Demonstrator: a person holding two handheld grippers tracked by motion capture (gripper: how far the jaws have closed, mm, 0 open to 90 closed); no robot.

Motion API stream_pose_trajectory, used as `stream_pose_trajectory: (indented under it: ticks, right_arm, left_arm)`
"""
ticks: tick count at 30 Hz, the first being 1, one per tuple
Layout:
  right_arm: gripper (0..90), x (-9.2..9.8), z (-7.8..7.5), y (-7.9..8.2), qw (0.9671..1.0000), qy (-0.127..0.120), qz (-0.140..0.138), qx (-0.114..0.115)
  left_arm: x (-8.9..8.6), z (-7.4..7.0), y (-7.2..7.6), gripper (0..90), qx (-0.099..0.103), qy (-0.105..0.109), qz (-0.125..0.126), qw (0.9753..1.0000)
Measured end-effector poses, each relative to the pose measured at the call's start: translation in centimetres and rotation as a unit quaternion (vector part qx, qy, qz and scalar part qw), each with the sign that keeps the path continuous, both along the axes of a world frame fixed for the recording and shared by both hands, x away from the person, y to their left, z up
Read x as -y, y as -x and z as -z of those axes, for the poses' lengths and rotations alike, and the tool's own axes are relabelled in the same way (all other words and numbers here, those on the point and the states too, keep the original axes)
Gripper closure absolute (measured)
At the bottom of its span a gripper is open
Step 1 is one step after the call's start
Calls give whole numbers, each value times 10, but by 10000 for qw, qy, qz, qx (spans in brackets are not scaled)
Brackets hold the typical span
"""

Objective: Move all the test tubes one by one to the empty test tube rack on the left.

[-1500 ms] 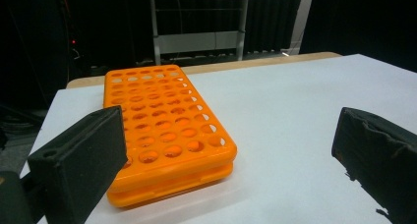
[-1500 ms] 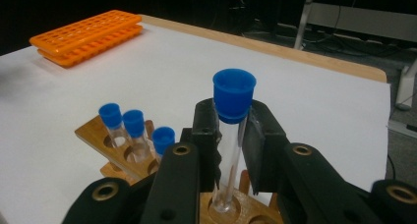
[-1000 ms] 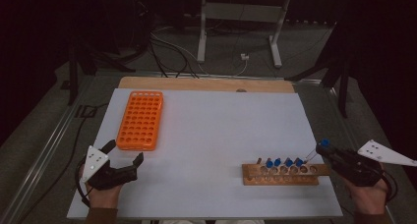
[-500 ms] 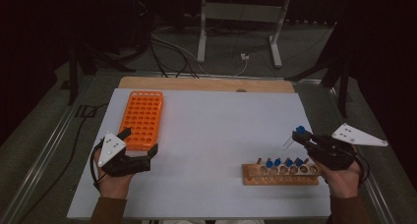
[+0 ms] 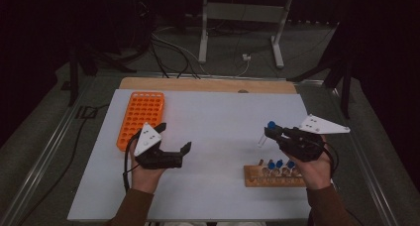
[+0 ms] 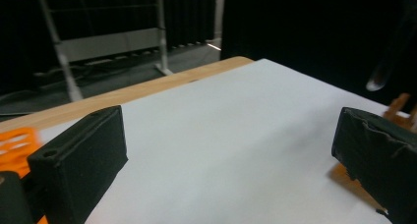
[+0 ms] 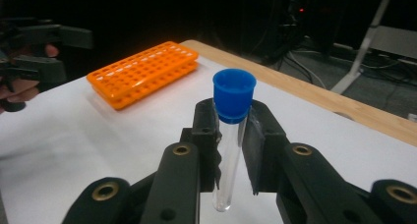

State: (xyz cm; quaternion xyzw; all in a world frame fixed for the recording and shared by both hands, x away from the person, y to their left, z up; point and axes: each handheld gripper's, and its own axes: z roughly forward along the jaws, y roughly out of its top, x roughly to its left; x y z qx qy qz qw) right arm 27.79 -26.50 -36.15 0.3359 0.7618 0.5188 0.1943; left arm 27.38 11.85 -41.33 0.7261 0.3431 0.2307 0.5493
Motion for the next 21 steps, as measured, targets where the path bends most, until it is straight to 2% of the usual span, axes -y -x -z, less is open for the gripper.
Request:
stream_pose_trajectory:
  ticks: [5, 7, 8, 9, 10, 12, 15, 16, 18, 21]
  right_arm:
    - [772, -18, 1, -3, 9999, -19, -164, -39]
    - [773, -25, 1, -3, 9997, -33, -227, -59]
    - [773, -29, 1, -4, 9996, -48, -271, -70]
    - [772, -32, 1, -4, 9995, -53, -299, -74]
    - [773, -34, 1, -4, 9994, -57, -326, -77]
    - [772, -41, 2, -4, 9992, -71, -393, -85]
    - [772, -48, 3, -4, 9987, -90, -485, -111]
    - [772, -48, 3, -4, 9987, -90, -485, -111]
    - [772, -55, 4, -4, 9984, -79, -552, -129]
    - [772, -60, 5, -4, 9980, -72, -616, -149]
  left_arm:
    - [30, -4, -2, 62, 86, 38, 289, 9995]
    - [36, -4, -2, 107, 84, 49, 360, 9993]
    - [41, -4, -2, 151, 72, 64, 435, 9990]
    - [50, -4, -3, 189, 44, 112, 667, 9977]
    - [50, -4, -3, 202, 44, 112, 667, 9977]
    - [62, -4, -3, 243, 47, 36, 753, 9971]
    - [78, -4, -4, 296, 6, 99, 875, 9961]
    - [78, -4, -4, 308, 6, 99, 875, 9961]
    - [85, -4, -3, 351, 13, 70, 886, 9960]
    - [94, -3, -3, 426, 28, -31, 1034, 9946]
